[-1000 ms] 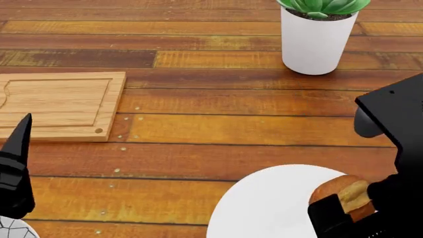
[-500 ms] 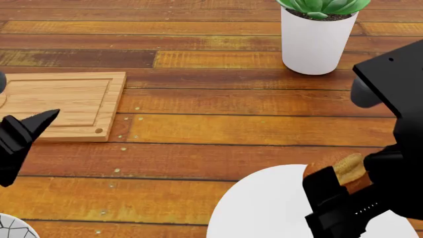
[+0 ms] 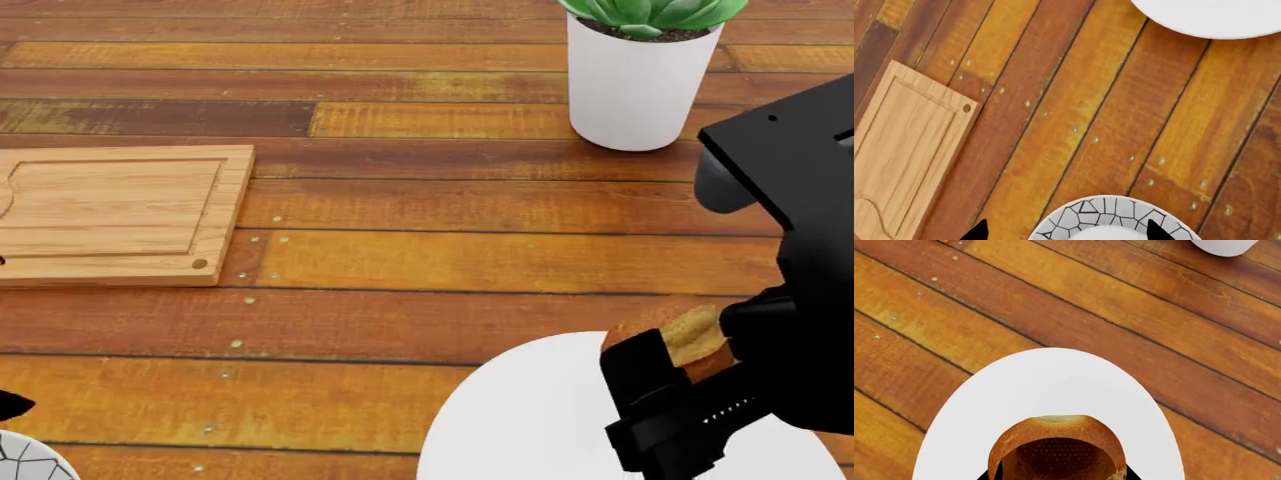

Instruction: Place all breads on the cutting board.

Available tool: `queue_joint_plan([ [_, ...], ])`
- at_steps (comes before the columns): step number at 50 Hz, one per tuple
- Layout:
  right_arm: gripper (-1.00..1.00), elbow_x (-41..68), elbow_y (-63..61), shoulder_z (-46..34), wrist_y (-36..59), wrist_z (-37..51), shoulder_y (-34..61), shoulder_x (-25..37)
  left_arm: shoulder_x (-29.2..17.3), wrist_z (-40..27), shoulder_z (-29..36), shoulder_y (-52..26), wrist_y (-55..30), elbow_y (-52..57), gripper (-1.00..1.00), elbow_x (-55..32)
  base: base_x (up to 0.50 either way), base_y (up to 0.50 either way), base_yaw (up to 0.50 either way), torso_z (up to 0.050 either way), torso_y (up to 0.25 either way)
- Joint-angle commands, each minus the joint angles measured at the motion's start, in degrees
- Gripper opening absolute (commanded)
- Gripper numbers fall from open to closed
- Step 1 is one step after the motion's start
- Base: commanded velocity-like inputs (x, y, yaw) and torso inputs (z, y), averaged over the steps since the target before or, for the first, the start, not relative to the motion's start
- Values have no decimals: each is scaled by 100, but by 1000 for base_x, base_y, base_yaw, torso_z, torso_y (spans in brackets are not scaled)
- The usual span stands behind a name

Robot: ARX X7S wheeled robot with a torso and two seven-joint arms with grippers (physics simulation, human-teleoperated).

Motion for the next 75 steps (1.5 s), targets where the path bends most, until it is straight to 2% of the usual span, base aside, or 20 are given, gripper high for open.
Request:
queue_joint_plan([
  [1, -100, -151, 40, -39, -44, -133, -1, -30, -177, 1503, 1482, -705, 1, 603, 100, 734, 0, 0, 0, 0, 0],
  [8, -100, -103, 36, -92, -38, -132, 96, -53, -375, 1590, 1465, -712, 91, 866, 100, 579, 0, 0, 0, 0, 0],
  [18, -100, -295, -42, -109, -108, -267, -44, -29, -483, 1220, 1454, -357, 36, 1020, 100, 405, 0, 0, 0, 0, 0],
  [22, -100, -356, -130, -104, -160, -311, -137, 51, -591, 869, 1222, -100, -2, 1162, 100, 61, 0, 0, 0, 0, 0],
  [38, -100, -621, -59, -130, -266, -492, -204, -18, -935, 400, 1614, 316, -109, 1516, 100, -13, 0, 0, 0, 0, 0],
  [61, -100, -765, -156, -181, -395, -664, -353, 82, -887, -53, 2002, 846, -34, 1292, 100, -12, 0, 0, 0, 0, 0],
  [75, -100, -844, -167, -190, -466, -769, -377, 86, -868, -138, 2168, 775, -129, 1220, 100, -58, 0, 0, 0, 0, 0],
])
